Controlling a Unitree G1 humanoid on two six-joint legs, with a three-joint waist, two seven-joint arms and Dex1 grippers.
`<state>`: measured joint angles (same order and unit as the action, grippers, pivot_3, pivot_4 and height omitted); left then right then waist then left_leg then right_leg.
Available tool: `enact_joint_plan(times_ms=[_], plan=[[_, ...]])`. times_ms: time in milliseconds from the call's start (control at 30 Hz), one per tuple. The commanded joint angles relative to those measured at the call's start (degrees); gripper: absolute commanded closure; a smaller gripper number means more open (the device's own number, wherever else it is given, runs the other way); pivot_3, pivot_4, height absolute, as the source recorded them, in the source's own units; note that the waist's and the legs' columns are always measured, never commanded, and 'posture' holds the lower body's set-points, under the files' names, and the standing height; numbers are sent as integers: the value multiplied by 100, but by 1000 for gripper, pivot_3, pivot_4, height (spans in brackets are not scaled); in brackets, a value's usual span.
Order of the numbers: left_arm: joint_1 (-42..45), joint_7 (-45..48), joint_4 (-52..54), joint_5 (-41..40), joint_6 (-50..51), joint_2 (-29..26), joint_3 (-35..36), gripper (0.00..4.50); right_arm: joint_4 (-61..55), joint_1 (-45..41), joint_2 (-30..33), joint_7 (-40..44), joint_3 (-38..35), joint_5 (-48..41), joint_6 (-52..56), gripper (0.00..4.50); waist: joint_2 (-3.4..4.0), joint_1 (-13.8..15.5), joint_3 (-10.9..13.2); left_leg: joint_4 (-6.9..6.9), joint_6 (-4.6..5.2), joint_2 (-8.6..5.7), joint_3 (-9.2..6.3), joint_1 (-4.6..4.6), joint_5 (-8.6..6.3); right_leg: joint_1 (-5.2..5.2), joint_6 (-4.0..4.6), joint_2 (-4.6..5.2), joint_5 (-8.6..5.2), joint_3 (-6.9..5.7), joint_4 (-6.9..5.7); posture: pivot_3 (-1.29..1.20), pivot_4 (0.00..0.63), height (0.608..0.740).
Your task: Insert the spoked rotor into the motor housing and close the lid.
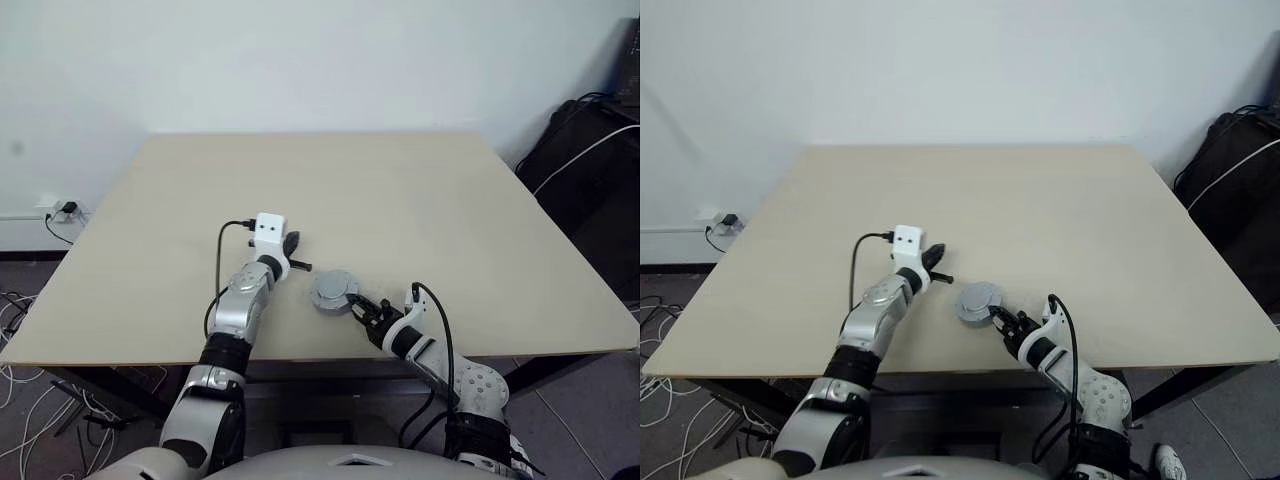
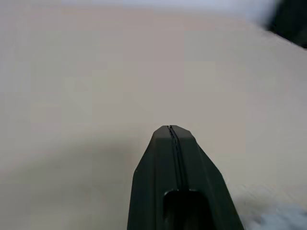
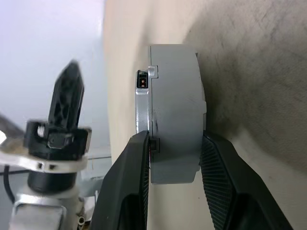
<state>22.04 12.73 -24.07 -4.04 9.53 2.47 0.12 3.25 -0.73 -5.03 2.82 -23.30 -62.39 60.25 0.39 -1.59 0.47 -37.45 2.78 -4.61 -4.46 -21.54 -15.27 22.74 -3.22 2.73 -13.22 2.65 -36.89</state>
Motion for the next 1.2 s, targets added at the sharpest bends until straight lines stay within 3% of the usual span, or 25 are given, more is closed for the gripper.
enact_joint_plan(times_ms=[33, 300, 600, 900, 1200], plan=[[-220, -124, 530, -26, -185, -29, 36, 4500, -103, 13, -366, -50, 257, -119, 22, 3307, 0, 9, 0, -1, 0, 0, 0, 0, 0, -1, 1, 0, 0, 0, 1, 0, 0, 740], [-1108, 880, 1387, -1152, 720, -261, 261, 4500, -392, -10, -417, 355, 221, -448, -384, 3307, 26, 7, 23, -13, 15, 3, 1, -3, 8, 6, 0, -8, -1, -7, 5, 0, 0, 740], [-1915, 859, 1897, -1177, 223, -240, 205, 4500, -355, -145, -369, 407, 327, -565, -601, 3307, 33, 83, 37, -13, 12, 3, 1, -6, 3, 17, 2, -6, -1, -5, 12, 0, 0, 740], [-2668, 1551, 2407, -2047, 347, -107, 182, 4500, -505, -370, -324, 486, 404, -888, -747, 3307, 39, 88, 62, -12, 15, 4, 1, -7, 3, 17, 3, -4, -8, -8, 15, 0, 0, 740], [-3100, 1907, 2966, -3938, 1526, 208, 452, 4500, -705, -390, -246, 482, 701, -1135, -748, 3307, 43, 80, 80, -12, 30, 6, 1, -8, 9, 18, -9, -5, -20, -10, 17, 0, 0, 740]])
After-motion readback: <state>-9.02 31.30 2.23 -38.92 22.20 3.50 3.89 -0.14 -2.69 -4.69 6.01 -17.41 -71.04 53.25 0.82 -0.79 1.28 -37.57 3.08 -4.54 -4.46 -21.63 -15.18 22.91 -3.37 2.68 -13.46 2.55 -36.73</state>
